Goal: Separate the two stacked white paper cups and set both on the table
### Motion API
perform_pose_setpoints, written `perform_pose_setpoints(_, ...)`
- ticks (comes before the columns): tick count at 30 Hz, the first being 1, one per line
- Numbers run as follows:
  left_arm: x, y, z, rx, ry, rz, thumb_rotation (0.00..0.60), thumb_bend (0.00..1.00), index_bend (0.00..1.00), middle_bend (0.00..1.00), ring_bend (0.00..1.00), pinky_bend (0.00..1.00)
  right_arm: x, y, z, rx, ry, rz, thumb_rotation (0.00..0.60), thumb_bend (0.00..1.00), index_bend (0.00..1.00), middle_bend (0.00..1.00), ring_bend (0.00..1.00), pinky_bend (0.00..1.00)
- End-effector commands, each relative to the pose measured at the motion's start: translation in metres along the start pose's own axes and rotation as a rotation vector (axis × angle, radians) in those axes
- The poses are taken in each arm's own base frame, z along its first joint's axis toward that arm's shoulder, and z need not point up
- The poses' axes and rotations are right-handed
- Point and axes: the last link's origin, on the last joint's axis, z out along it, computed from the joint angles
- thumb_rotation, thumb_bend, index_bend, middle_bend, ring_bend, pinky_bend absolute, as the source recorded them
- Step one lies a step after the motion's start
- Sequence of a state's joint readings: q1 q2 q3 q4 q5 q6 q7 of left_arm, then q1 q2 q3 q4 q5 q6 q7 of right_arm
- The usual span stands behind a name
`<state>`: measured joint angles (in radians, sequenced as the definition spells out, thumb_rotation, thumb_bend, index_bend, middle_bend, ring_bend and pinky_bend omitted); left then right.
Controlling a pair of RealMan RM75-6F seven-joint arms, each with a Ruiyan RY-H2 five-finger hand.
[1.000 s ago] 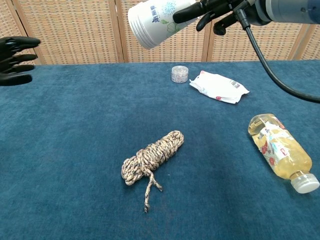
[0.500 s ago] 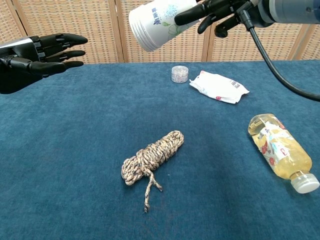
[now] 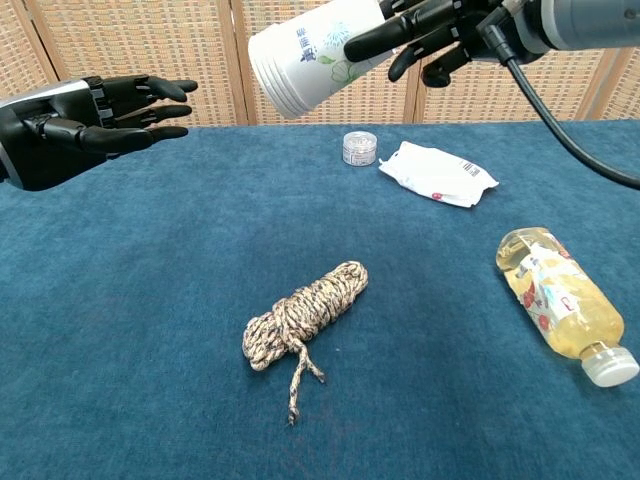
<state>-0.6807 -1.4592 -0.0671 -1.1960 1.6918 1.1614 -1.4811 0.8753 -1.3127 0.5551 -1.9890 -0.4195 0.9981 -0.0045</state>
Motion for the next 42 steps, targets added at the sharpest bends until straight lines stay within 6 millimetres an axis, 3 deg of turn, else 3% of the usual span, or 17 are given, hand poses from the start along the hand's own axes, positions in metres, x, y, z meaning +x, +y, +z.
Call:
perform_pose_setpoints(1,-0.004,0.003,0.006,-0.010,-0.023,-0.016,0.600,0.13,0.40,0.00,0.00,0.00,0.000,0.001,0.001,-0.002,-0.006,-0.003,0.600,0.30,0.78,0.68,0.58,0.83)
perform_pose_setpoints(5,-0.009,0.010,0.024,-0.009,-0.075,-0.027,0.600,0.13,0.42,0.00,0.00,0.00,0.001,0.002,0.002,-0.002,-0.012,-0.018,0.600,0.30,0.78,0.68,0.58,0.83)
perform_pose_setpoints(13,-0.015,0.008,0.034,-0.011,-0.097,-0.034,0.600,0.13,0.46,0.00,0.00,0.00,0.004,0.008,0.003,-0.008,-0.008,-0.035,0.600,0.30,0.78,0.68,0.58,0.83)
perform_pose_setpoints(31,-0.029,0.002,0.029,-0.089,-0.034,-0.040,0.600,0.13,0.49,0.00,0.00,0.00,0.004,0.016,0.002,0.009,-0.022,-0.004,0.600,0.30,0.78,0.68,0.58,0.83)
perform_pose_setpoints(42,-0.033,-0.002,0.035,-0.102,-0.022,-0.092,0.600,0.13,0.50,0.00,0.00,0.00,0.004,0.005,-0.001,0.044,-0.027,0.004,0.600,0.30,0.78,0.68,0.58,0.83)
